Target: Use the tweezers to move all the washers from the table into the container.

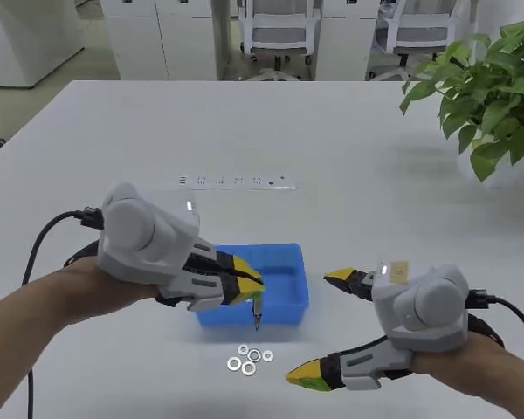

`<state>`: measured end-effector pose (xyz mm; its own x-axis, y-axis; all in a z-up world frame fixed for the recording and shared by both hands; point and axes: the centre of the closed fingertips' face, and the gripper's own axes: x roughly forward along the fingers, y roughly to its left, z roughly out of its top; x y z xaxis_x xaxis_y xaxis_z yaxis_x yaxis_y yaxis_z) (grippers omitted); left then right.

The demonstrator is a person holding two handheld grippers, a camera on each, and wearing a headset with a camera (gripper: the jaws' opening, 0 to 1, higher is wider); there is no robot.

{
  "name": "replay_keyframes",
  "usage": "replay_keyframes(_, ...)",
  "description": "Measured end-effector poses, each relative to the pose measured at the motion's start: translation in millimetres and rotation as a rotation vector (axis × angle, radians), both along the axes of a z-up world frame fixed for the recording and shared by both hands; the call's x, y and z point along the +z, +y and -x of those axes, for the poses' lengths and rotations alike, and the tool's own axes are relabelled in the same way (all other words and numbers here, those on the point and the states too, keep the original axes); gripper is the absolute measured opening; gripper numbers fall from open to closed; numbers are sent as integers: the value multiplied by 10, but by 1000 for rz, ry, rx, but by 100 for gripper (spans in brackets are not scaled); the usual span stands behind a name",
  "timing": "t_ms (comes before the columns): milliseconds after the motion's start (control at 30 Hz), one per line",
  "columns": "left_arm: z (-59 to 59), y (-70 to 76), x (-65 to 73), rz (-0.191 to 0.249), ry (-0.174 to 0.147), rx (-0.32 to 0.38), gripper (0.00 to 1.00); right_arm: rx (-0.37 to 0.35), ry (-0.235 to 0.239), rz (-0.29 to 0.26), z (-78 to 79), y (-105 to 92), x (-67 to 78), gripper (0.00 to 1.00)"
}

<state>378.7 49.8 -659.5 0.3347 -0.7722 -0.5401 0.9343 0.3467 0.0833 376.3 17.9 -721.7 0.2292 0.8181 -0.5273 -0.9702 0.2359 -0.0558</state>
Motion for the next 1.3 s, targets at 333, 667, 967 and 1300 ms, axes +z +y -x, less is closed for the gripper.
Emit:
replay_keyframes(333,68,-68,-119,-1,26,-13,6,34,13,8,104,17,-80,82)
replay_keyframes(667,38,-96,-228,5,48,-25,6,40,36,20,176,-3,-161,80)
replay_keyframes(967,41,-125,-320,5,63,-34,6,37,50,22,195,-10,-202,79)
replay_keyframes(1300,43,-145,-392,3,75,-44,6,36,66,30,223,-27,-264,78)
